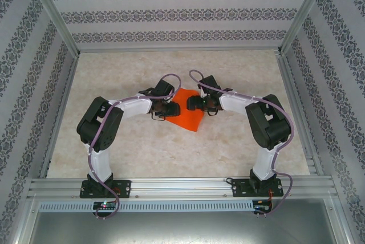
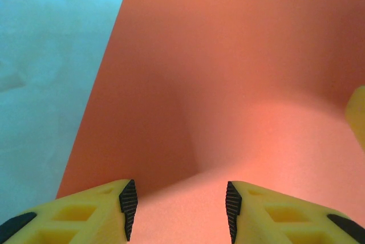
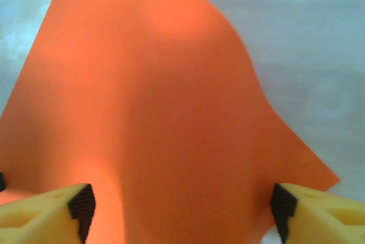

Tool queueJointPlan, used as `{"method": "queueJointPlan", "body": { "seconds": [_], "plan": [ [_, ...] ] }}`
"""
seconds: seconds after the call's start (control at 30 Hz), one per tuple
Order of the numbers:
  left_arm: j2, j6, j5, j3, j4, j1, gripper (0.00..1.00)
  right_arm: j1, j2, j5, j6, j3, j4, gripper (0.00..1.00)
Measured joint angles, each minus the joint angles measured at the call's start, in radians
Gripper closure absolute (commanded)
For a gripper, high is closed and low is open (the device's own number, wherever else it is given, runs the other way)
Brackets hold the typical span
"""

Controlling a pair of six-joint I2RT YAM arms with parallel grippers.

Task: Fold a paper plane with a square sheet of paper (fold left side to right side)

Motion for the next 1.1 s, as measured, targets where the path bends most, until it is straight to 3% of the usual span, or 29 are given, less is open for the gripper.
{"method": "queueJointPlan", "body": {
  "seconds": [0.23,0.4,0.63,0.83,1.1],
  "plan": [
    [-0.019,0.000,0.002,-0.024,0.012,0.001,0.50,0.004,0.000,-0.071,0.002,0.003,-0.024,0.55],
    [-0.069,0.000,0.027,-0.071,0.032,0.019,0.47,0.002,-0.007,-0.134,-0.001,0.009,-0.021,0.69],
    [-0.266,0.000,0.130,-0.186,0.120,0.124,0.39,-0.056,-0.132,-0.341,0.003,-0.047,0.075,0.73],
    [-0.444,0.000,0.300,-0.303,0.269,0.243,0.24,-0.156,-0.317,-0.552,-0.030,-0.077,0.120,0.73],
    [-0.617,0.034,0.548,-0.317,0.423,0.262,0.17,-0.214,-0.516,-0.823,-0.132,-0.061,0.052,0.73]
  ]
}}
